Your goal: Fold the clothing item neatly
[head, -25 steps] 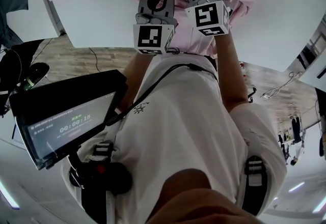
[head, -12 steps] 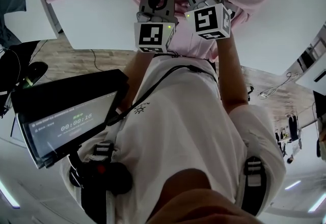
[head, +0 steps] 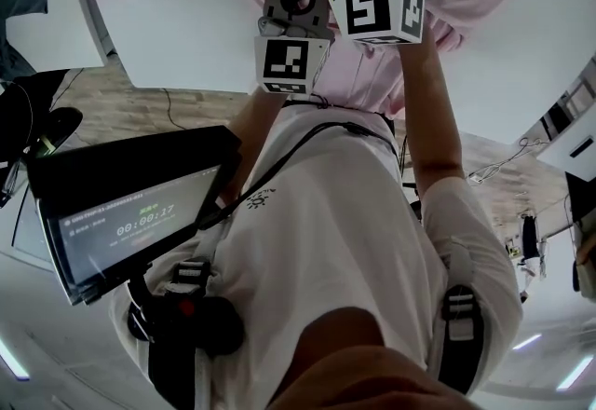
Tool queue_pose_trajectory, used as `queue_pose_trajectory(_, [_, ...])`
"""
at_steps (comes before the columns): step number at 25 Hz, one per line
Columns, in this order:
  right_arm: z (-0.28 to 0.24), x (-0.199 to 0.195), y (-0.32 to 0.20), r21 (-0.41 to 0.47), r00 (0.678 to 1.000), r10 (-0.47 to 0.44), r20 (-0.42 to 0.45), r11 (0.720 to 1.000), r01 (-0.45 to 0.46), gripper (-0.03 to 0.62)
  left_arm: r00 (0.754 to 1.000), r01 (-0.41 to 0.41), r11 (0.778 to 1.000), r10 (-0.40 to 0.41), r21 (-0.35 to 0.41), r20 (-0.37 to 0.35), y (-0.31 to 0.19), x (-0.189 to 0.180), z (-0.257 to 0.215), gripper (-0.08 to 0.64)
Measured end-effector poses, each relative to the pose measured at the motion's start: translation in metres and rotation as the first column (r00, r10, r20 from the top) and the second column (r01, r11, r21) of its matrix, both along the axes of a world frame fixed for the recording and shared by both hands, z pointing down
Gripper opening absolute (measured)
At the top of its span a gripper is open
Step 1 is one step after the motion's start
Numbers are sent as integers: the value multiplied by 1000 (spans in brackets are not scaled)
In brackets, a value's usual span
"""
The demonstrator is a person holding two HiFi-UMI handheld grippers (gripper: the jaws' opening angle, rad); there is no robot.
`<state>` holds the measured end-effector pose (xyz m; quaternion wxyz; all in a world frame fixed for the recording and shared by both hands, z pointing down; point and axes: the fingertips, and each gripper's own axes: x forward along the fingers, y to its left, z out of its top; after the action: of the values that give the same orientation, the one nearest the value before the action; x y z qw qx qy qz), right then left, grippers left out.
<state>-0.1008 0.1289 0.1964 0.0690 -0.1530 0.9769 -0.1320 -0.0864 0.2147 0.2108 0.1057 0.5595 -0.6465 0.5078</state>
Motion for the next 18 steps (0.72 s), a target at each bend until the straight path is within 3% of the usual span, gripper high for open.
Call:
queue_pose_trajectory(7, [-19, -23, -12, 26, 999, 1, 44, 1000, -2, 11, 999, 4, 1000, -5, 12, 41, -11, -6, 2, 2])
queue_pose_trajectory(9, [-25, -21, -10, 24, 997, -9, 71, 1000, 7, 55, 999, 16, 1000, -17, 15, 51, -11, -9, 2, 2])
queue_pose_trajectory(13, [-14, -8, -1, -44, 996, -36, 83, 998, 40, 92, 995, 71, 997, -73, 30, 68, -6, -22, -3, 2])
queue_pose_trajectory(18, [24, -20, 18, -155, 991, -135, -7, 979, 133, 52, 988, 133, 991, -134, 11, 74, 2, -36, -3, 2])
